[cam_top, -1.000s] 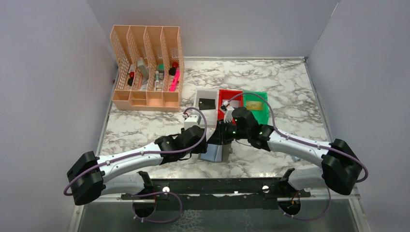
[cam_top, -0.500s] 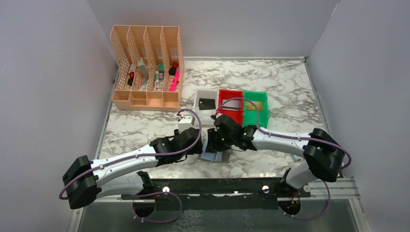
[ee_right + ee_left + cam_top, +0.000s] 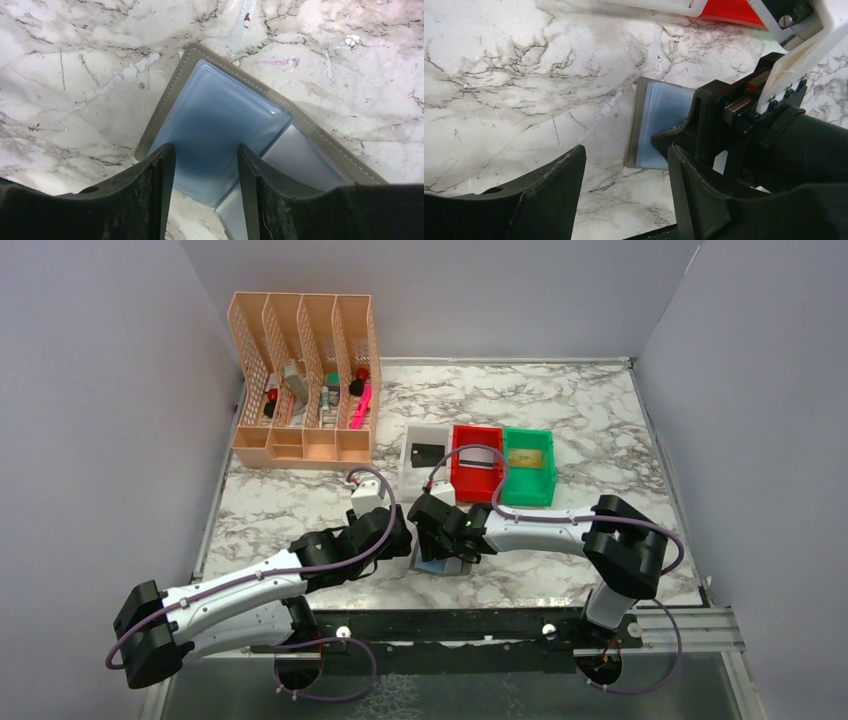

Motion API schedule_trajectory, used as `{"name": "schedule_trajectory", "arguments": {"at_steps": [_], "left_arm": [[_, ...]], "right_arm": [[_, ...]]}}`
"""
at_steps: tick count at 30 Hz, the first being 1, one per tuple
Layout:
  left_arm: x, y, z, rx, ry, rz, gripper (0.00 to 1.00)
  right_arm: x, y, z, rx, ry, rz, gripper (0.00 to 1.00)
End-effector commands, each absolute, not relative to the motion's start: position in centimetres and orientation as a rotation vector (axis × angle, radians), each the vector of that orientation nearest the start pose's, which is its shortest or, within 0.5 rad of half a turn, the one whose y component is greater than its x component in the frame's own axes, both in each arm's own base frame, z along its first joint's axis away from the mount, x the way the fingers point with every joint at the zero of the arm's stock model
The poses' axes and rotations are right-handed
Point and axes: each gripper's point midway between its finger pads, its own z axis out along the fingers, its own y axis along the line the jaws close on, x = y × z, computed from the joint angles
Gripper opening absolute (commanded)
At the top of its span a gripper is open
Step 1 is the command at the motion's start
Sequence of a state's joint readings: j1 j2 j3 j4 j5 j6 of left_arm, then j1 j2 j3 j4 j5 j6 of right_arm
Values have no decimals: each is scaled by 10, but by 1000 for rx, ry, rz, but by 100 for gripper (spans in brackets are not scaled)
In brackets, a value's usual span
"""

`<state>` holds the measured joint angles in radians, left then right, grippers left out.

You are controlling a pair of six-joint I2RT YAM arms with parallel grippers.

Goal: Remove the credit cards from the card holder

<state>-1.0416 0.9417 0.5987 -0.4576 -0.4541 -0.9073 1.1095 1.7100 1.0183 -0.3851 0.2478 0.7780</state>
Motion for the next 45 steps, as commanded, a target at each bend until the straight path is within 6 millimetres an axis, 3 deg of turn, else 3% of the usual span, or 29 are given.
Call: {"name": "schedule_trajectory", "arguments": {"at_steps": [1, 6, 10, 20, 25, 31, 45], "left_arm": [[180, -194, 112, -141, 2265, -469, 64], [177, -190, 111, -160, 2259, -487, 65], [176, -190, 107, -157, 2272, -485, 66], [176, -201, 99, -105, 2320, -463, 67], [174, -218, 94, -31, 2345, -515, 67], [170, -242, 90, 35, 2376, -609, 67], [170, -266, 94, 93, 2364, -714, 68]], "right_arm": [[183, 313, 4, -280, 2629, 177, 54], [182, 296, -10, -259, 2629, 69, 48], [182, 287, -12, -259, 2619, 35, 28], [179, 301, -2, -304, 2577, 222, 1], [175, 318, 10, -292, 2547, 414, 1], [176, 324, 29, -213, 2483, 610, 1], [176, 303, 56, -20, 2318, 890, 1]]}}
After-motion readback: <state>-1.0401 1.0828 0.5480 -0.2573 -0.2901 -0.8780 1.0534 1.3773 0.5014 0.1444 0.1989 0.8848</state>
